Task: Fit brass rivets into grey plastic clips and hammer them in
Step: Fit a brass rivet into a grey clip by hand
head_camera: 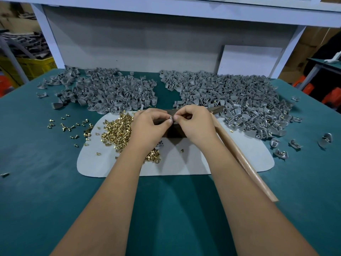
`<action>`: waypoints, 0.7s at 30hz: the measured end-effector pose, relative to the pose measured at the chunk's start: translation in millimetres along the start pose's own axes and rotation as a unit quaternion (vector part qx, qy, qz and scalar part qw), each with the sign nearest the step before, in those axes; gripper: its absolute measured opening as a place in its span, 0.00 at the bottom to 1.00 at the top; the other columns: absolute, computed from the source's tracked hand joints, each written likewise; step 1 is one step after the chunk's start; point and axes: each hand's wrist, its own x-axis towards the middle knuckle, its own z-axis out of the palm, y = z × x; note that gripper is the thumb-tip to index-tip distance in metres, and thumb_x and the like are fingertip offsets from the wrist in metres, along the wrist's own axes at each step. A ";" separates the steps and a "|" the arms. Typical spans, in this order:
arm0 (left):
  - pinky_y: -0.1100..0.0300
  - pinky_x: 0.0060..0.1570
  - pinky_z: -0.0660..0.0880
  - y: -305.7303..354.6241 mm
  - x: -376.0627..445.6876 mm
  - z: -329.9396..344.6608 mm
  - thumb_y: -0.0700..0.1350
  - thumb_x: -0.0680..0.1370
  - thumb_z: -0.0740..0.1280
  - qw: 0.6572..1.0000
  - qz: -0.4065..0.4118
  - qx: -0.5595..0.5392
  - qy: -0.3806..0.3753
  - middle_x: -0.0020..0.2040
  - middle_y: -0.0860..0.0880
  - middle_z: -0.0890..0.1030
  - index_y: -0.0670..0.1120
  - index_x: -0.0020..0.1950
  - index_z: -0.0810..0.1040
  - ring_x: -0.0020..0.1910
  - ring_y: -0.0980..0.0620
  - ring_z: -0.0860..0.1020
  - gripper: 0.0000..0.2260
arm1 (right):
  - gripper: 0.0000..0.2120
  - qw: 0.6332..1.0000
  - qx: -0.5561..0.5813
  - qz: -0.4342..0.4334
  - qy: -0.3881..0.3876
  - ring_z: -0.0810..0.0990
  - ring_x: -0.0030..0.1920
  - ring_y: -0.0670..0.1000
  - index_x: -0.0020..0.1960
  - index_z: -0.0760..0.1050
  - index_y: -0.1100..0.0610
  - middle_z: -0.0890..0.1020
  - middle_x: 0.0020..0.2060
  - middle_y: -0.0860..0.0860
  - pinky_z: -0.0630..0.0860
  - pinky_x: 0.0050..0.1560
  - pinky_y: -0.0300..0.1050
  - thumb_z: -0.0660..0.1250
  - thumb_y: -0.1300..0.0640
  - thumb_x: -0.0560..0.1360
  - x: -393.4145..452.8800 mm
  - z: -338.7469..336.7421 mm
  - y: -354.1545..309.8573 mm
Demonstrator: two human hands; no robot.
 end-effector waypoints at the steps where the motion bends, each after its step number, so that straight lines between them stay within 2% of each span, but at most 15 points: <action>1: 0.45 0.63 0.70 0.0 -0.2 0.5 0.45 0.73 0.74 1.000 -0.001 -0.006 0.002 0.52 0.54 0.81 0.55 0.45 0.84 0.61 0.44 0.74 0.04 | 0.10 1.000 -0.014 0.004 0.002 0.80 0.43 0.50 0.33 0.77 0.46 0.81 0.36 0.45 0.76 0.52 0.55 0.71 0.56 0.72 0.5 0.8 -1.3; 4: 0.44 0.63 0.71 -0.4 -0.9 1.9 0.44 0.73 0.74 1.000 0.002 -0.023 0.005 0.51 0.53 0.82 0.58 0.44 0.82 0.62 0.43 0.75 0.07 | 0.13 0.999 -0.048 0.023 0.010 0.80 0.43 0.51 0.30 0.74 0.46 0.82 0.35 0.46 0.76 0.51 0.54 0.71 0.55 0.72 1.5 2.3 -4.7; 9: 0.44 0.64 0.71 0.8 -0.4 3.0 0.42 0.73 0.74 0.999 -0.004 -0.036 0.006 0.49 0.55 0.81 0.59 0.42 0.81 0.62 0.42 0.74 0.10 | 0.11 0.994 -0.094 0.063 0.010 0.80 0.45 0.53 0.31 0.74 0.47 0.83 0.36 0.49 0.76 0.54 0.52 0.70 0.54 0.72 4.2 3.1 -13.0; 12: 0.44 0.63 0.71 1.5 -0.3 3.3 0.41 0.73 0.74 1.000 0.000 -0.029 0.007 0.48 0.56 0.80 0.56 0.44 0.82 0.61 0.42 0.75 0.09 | 0.11 0.992 -0.106 0.068 0.013 0.80 0.45 0.54 0.32 0.74 0.48 0.82 0.36 0.49 0.75 0.55 0.52 0.70 0.54 0.72 3.3 3.9 -17.2; 16: 0.44 0.63 0.71 1.7 -2.5 3.8 0.42 0.74 0.74 1.000 0.001 -0.017 0.014 0.50 0.53 0.81 0.50 0.46 0.85 0.60 0.43 0.75 0.03 | 0.10 0.996 -0.069 0.043 0.032 0.79 0.45 0.54 0.35 0.75 0.47 0.82 0.37 0.48 0.74 0.55 0.54 0.70 0.55 0.73 -4.2 5.8 -13.6; 21: 0.45 0.61 0.72 3.4 -6.0 5.7 0.43 0.74 0.73 0.999 0.005 0.006 0.037 0.50 0.52 0.83 0.47 0.47 0.86 0.58 0.44 0.77 0.03 | 0.10 0.997 -0.059 0.012 0.042 0.78 0.46 0.53 0.36 0.74 0.46 0.80 0.38 0.47 0.73 0.56 0.55 0.69 0.57 0.74 -7.5 8.2 -9.3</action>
